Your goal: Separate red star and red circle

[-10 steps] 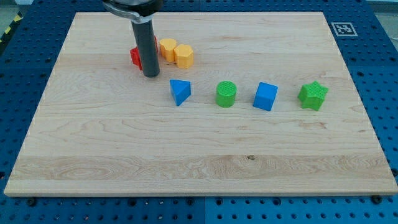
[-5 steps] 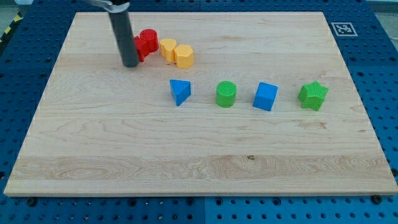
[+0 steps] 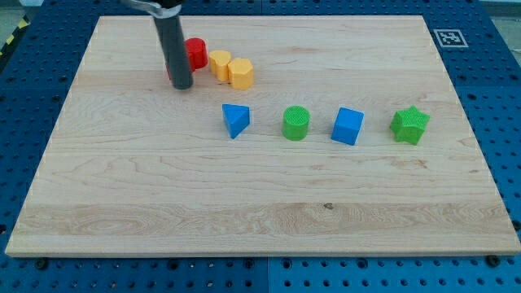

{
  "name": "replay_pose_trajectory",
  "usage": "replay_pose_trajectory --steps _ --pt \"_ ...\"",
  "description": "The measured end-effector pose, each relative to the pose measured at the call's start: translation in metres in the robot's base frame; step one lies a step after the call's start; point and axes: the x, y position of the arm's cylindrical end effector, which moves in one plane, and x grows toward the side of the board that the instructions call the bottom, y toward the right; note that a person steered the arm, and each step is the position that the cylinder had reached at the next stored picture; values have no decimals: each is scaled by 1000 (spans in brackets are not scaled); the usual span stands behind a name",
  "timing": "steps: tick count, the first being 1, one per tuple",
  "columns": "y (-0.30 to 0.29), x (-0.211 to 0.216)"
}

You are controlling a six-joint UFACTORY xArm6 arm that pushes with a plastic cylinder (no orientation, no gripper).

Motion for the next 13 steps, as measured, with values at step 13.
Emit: replay_pose_trajectory --steps 13 --pt "-48 -33"
